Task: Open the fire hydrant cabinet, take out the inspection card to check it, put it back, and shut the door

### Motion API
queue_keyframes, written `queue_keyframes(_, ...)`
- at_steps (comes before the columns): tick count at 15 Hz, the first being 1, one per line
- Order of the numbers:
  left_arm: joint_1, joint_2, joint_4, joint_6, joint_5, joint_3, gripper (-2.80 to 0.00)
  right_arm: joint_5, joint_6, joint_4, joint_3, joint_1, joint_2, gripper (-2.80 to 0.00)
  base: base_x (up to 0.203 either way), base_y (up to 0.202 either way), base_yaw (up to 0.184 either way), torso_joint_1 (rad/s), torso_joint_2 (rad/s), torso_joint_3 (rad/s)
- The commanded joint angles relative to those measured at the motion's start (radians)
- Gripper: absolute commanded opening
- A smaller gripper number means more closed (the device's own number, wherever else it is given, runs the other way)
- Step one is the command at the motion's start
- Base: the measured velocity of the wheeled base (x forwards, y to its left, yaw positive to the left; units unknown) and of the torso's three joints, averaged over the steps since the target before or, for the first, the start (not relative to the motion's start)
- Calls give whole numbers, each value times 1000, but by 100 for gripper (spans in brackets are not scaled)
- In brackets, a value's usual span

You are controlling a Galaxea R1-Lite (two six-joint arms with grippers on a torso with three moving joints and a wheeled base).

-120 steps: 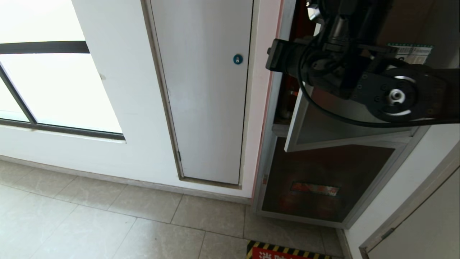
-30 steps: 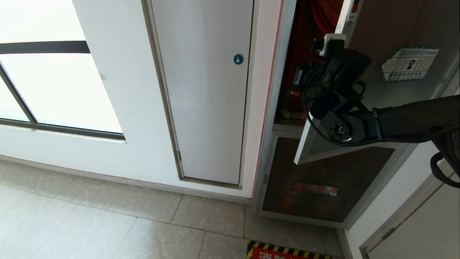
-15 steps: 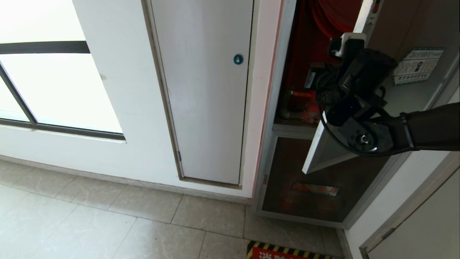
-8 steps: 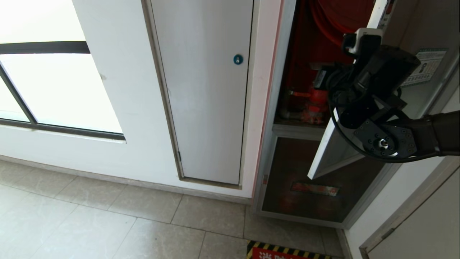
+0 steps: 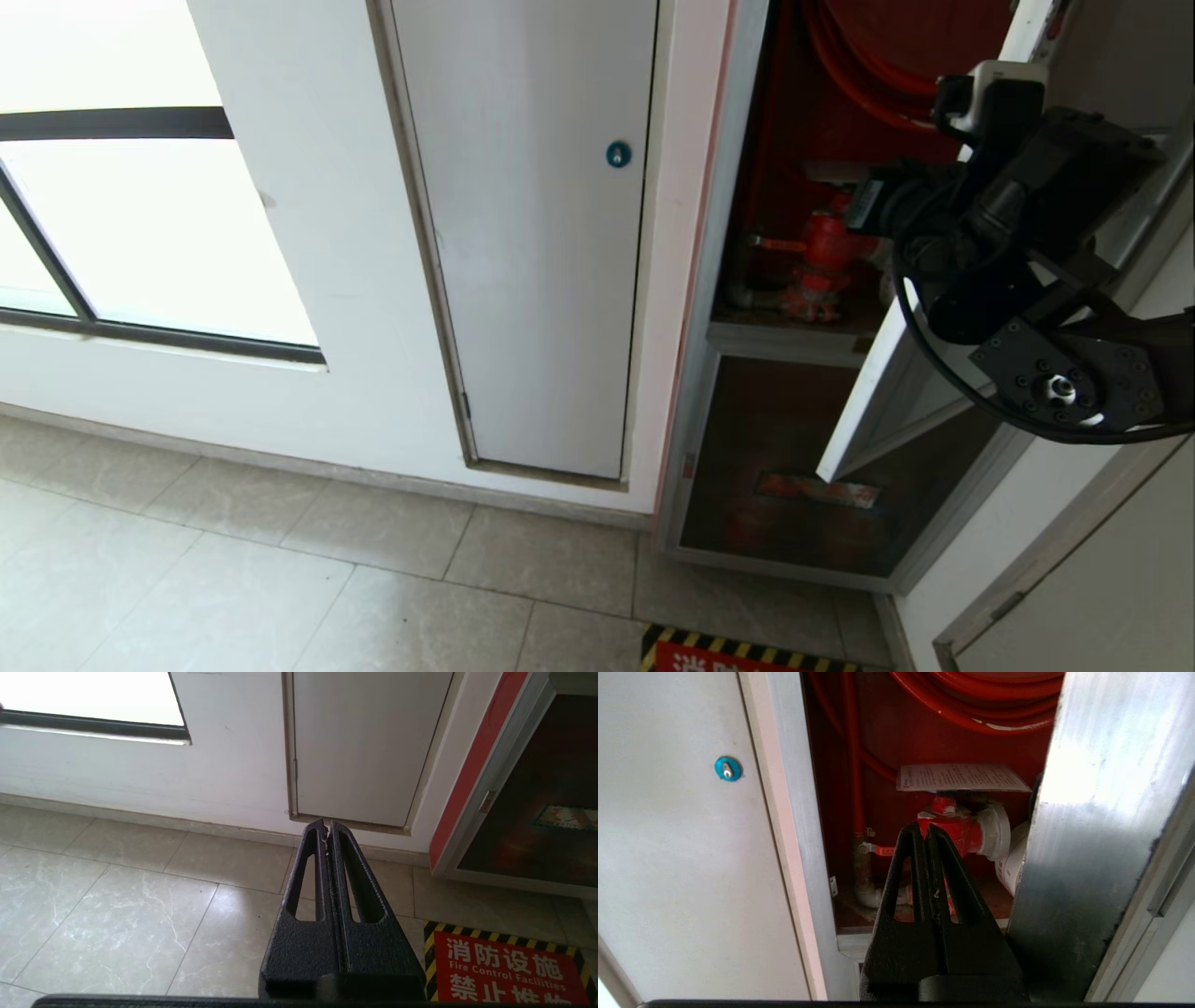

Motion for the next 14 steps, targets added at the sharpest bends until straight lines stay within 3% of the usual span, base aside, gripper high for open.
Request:
queue_keyframes(1,0,1,0,-1,0,0,-280,-3,-1,-5,41,1,-52,-280,0,0,0,0,0,0)
queue_keyframes(14,0,1,0,-1,0,0,-280,-13,-4,-4,188,1,-218,-280,0,0,0,0,0,0)
